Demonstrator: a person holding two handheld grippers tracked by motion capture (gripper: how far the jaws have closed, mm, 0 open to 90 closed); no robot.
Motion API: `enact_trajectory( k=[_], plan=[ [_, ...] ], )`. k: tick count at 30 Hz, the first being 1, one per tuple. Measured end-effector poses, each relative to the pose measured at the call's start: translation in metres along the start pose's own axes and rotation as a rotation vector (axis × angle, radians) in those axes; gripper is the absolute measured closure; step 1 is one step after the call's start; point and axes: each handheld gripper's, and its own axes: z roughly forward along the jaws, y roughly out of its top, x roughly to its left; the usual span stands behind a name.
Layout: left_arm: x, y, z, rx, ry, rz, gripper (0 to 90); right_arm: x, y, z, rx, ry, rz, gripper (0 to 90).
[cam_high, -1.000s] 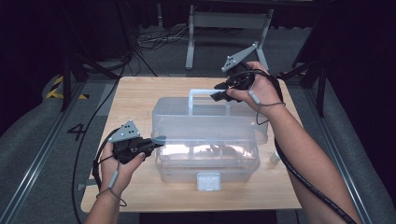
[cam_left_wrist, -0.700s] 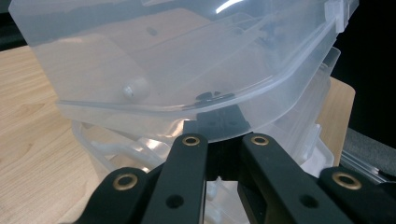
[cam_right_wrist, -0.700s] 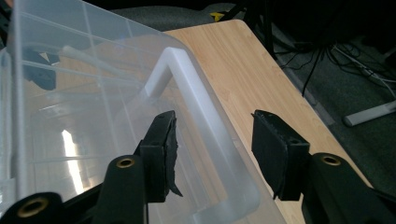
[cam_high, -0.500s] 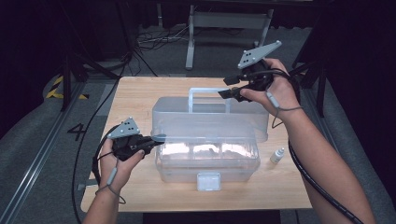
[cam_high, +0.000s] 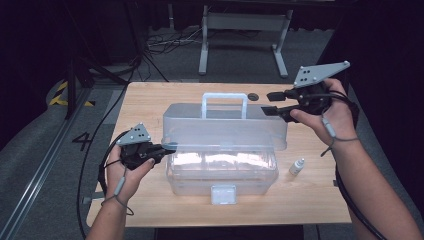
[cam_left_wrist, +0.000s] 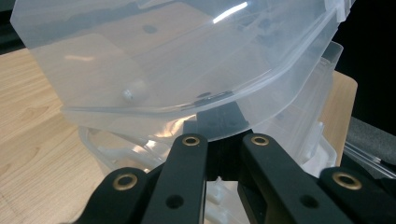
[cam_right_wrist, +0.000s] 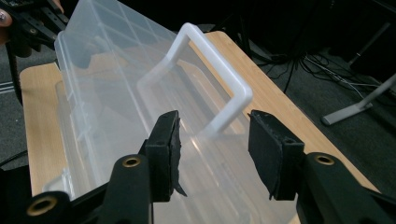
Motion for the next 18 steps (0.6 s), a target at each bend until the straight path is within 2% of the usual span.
enact_trajectory(
  k=[9,10,15,17,18],
  plan=[
    [0.001,0.002,0.0,0.009,-0.01,-0.002,90.0,0.001,-0.025,-0.023,-0.015,-0.026,0.047,54.4],
    [0.001,0.002,0.0,0.009,-0.009,-0.001,90.0,0.003,-0.032,-0.028,-0.016,-0.033,0.055,54.4],
    [-0.001,0.002,0.0,0.015,-0.001,-0.001,89.9,0.007,-0.047,-0.037,-0.028,-0.051,0.072,54.4],
    [-0.001,0.002,0.0,0.018,0.002,0.002,89.9,0.01,-0.059,-0.044,-0.037,-0.062,0.091,54.3],
    [-0.002,0.001,0.0,0.019,0.0,0.001,89.9,0.01,-0.059,-0.044,-0.037,-0.062,0.091,54.3]
  ],
)
